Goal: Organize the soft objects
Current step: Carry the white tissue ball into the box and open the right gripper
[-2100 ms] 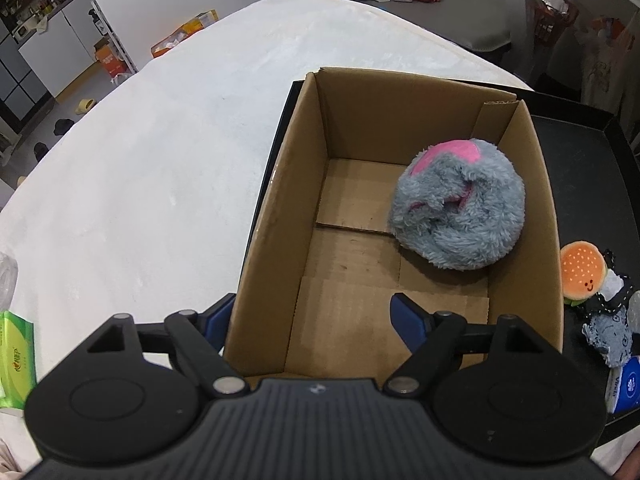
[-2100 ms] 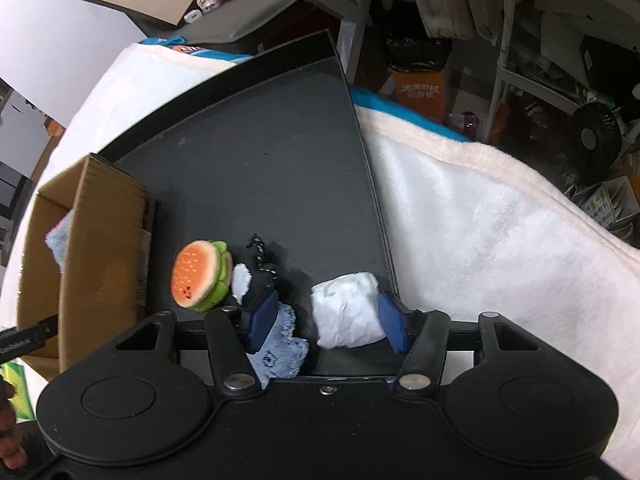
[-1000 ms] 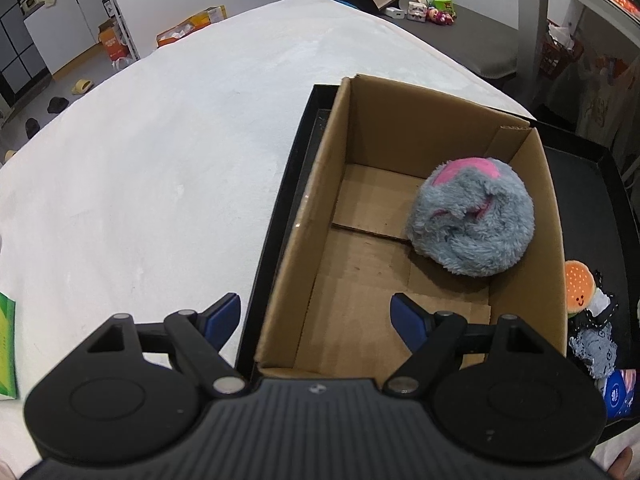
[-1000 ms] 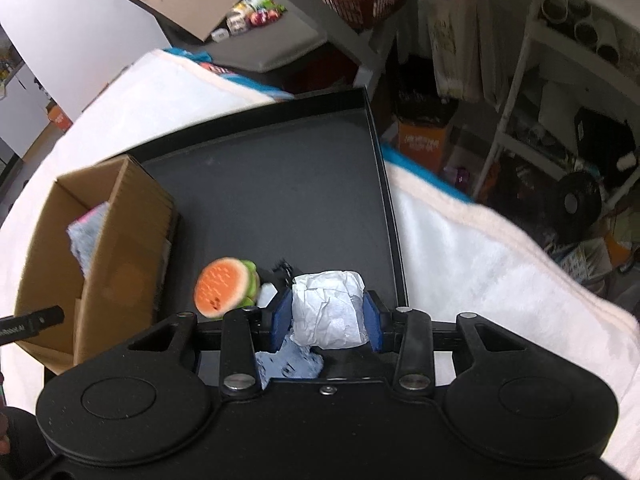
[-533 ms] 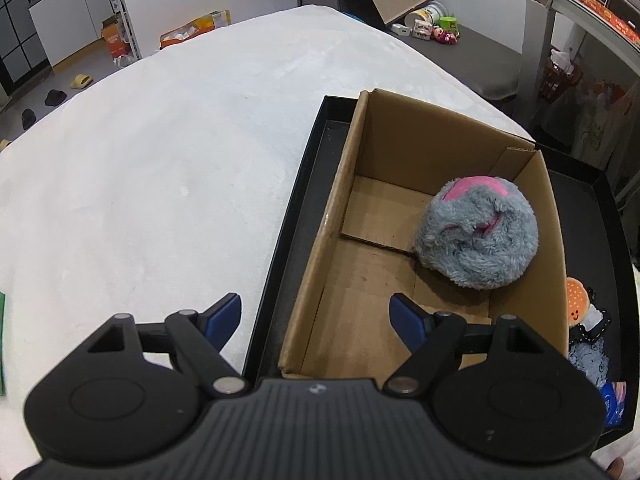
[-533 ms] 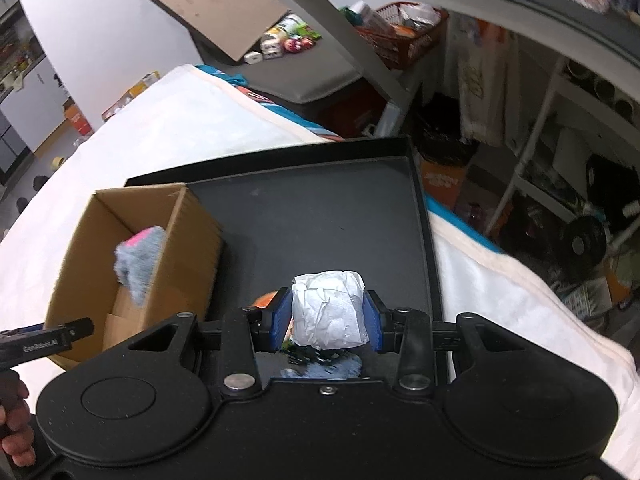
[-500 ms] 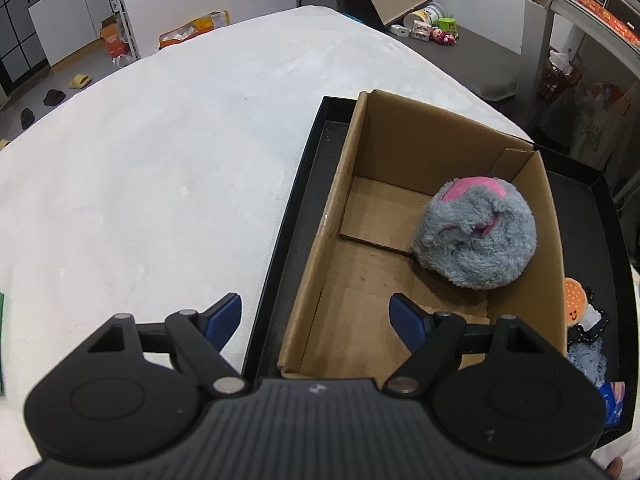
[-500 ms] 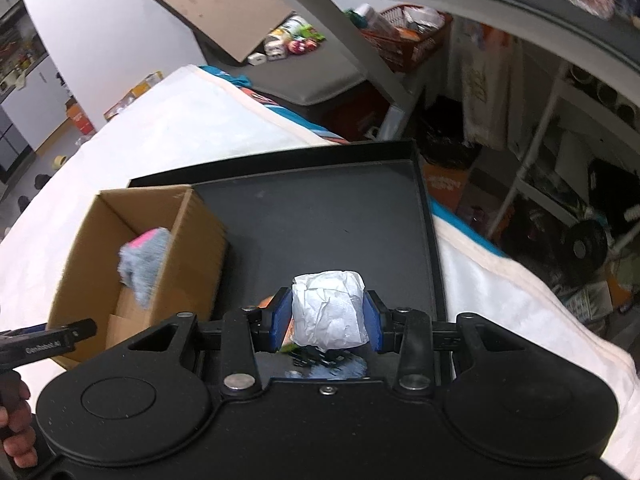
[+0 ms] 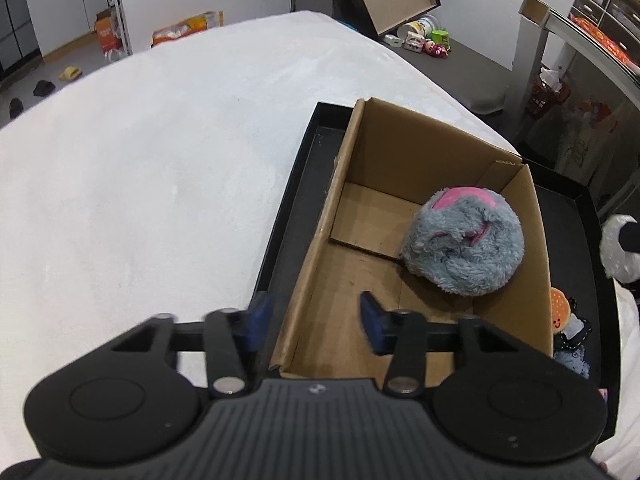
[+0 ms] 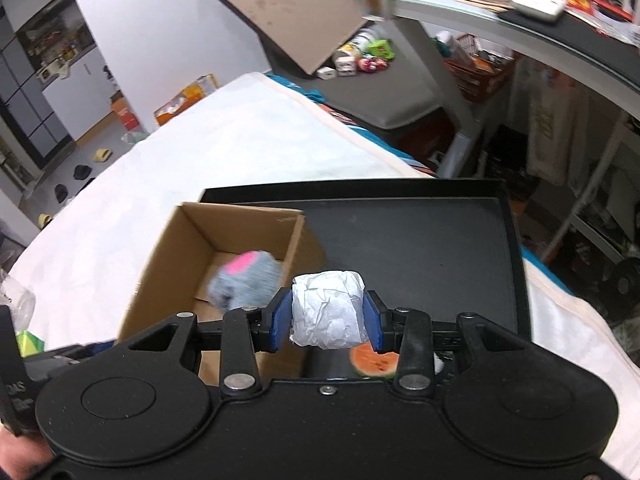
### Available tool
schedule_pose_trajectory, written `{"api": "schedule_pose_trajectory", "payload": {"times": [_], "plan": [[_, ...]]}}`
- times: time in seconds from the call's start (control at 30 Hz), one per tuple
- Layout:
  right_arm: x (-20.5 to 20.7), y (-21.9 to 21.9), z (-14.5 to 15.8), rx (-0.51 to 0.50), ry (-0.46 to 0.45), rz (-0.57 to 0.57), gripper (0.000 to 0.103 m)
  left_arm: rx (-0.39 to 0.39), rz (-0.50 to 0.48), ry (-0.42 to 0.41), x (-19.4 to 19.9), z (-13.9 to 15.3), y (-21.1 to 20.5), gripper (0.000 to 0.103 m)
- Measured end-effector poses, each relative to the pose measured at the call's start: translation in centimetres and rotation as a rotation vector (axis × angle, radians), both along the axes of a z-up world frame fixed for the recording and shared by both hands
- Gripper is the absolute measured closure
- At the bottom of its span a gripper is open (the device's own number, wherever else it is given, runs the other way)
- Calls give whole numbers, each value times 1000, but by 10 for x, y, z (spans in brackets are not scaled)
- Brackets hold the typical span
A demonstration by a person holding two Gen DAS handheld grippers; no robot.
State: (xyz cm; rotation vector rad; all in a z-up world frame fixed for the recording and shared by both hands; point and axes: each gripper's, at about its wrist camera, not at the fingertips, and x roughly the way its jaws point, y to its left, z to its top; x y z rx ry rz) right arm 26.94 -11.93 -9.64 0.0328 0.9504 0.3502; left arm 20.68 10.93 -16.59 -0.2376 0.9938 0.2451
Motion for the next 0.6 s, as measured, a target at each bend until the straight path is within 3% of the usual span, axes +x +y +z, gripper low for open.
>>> {"api": "schedule_pose_trajectory", "payload": {"times": [0.23, 0.6], "plan": [[4, 27, 1, 0, -7, 42, 65, 0, 28, 14, -2, -3, 4, 89], [10, 71, -1, -22, -26, 123, 65, 7, 22, 53, -3, -1, 2, 91]]}}
